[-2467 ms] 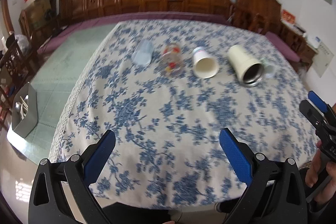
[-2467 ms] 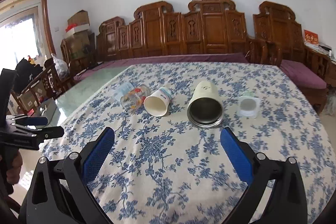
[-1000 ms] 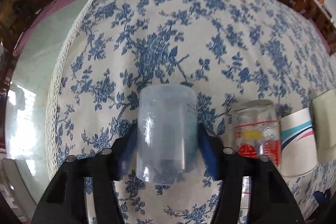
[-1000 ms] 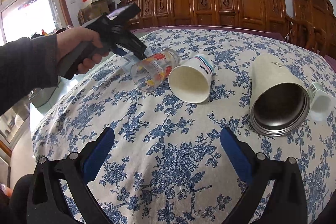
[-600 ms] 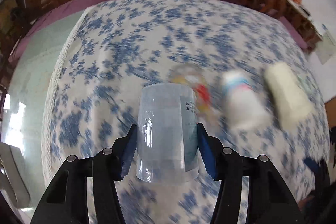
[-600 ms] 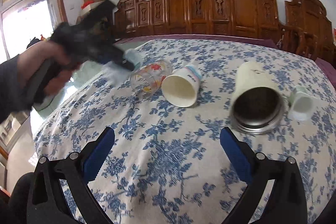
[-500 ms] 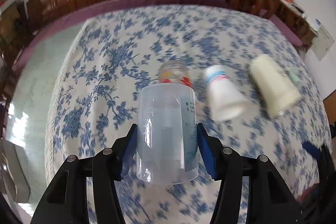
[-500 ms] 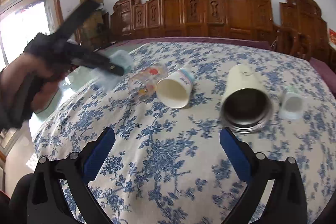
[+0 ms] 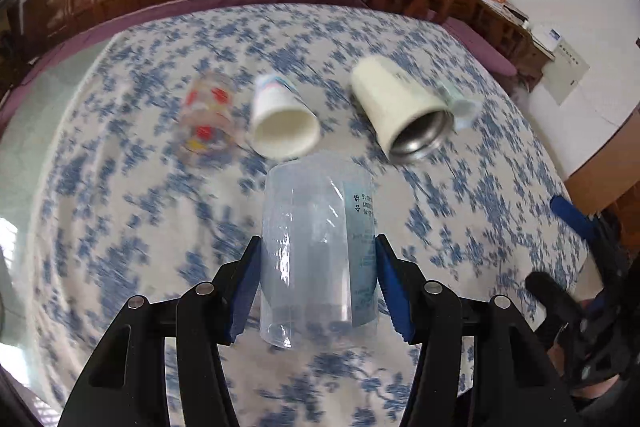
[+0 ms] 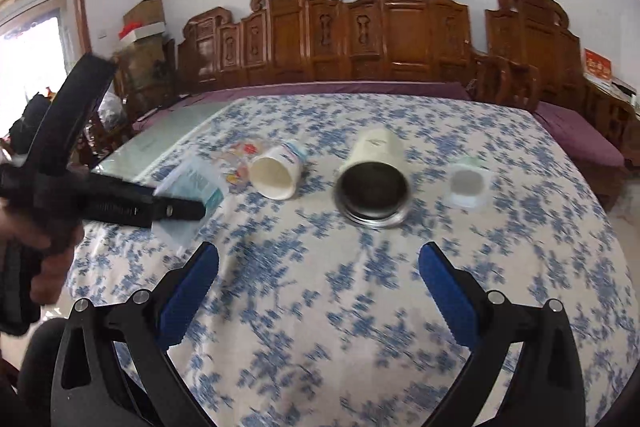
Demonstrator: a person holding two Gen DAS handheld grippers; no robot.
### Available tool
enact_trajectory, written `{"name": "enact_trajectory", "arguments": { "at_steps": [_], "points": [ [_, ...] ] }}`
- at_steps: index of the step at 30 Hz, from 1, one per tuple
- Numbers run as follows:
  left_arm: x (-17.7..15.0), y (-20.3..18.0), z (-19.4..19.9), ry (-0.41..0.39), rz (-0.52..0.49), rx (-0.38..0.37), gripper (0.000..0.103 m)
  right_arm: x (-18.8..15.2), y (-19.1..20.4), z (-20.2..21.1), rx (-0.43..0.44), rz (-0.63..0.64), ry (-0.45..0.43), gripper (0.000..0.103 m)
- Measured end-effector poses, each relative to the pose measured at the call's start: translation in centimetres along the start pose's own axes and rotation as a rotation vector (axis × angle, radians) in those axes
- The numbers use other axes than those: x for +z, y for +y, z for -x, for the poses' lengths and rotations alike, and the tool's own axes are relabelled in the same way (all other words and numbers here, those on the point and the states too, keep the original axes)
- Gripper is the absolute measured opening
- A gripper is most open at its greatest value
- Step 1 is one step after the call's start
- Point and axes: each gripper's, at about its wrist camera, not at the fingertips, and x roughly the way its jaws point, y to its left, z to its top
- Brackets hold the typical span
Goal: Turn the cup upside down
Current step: 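Lift the clear cup with the left gripper toward the right gripper, then close the right gripper on the clear cup while the left gripper opens and releases it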
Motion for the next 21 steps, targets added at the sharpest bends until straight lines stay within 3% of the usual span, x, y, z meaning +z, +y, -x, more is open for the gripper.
{"name": "enact_trajectory", "arguments": {
  "at_steps": [12,14,19,21],
  "points": [
    [-3.4,-2.9,-6.1,0.083,0.028,-0.055,0.053,-1.6,-3.8,-0.2,-0.069,-0.056,0.058,0.101],
    [-3.6,-2.8,-6.5,0.093,0.036,-0.06,0.057,-1.7,-3.9,-0.7,-0.07,-0.06,0.072,0.101],
    [-3.5,-2.5,-4.4,0.029,0.029,-0.067,0.065,-1.2,-3.6,-1.3,-0.064,-0.07,0.082,0.101],
    [-3.3,-2.2,-2.5,-0.026,0.021,-0.035,0.072,-0.7,-3.4,-1.4,-0.058,-0.079,0.082,0.101]
  ]
}}
